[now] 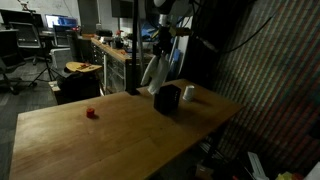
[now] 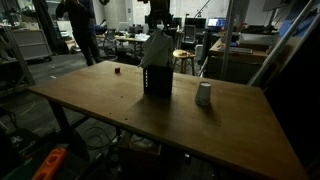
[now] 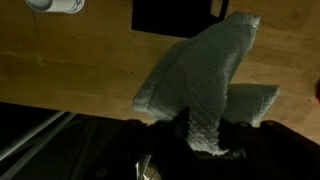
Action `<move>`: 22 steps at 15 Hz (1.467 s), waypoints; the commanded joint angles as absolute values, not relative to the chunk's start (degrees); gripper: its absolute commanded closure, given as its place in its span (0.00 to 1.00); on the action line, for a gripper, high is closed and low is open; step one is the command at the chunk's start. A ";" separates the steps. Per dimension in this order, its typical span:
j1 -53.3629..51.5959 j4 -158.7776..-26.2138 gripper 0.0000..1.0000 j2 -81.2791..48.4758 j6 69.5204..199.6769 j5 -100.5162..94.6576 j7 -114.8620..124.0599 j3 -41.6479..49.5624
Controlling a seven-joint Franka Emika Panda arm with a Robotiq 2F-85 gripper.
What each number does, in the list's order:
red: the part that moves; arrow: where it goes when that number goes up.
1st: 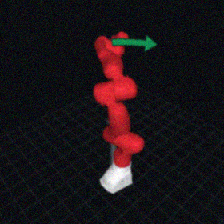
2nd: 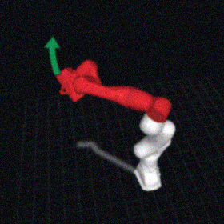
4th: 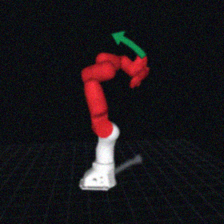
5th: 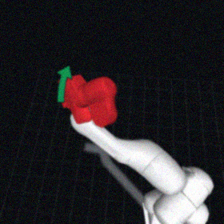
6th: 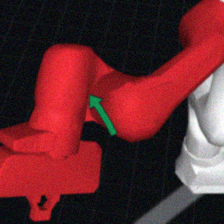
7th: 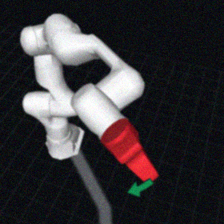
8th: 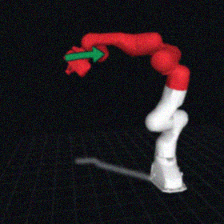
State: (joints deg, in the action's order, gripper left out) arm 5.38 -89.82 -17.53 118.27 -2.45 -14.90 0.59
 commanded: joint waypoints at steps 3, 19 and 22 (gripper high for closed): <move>5.84 -98.57 0.94 -11.12 118.29 0.16 -13.48 1.26; 5.33 -108.35 0.94 -9.50 119.79 1.82 -13.23 1.42; 5.26 -106.72 0.94 -10.81 120.84 1.75 -14.40 1.36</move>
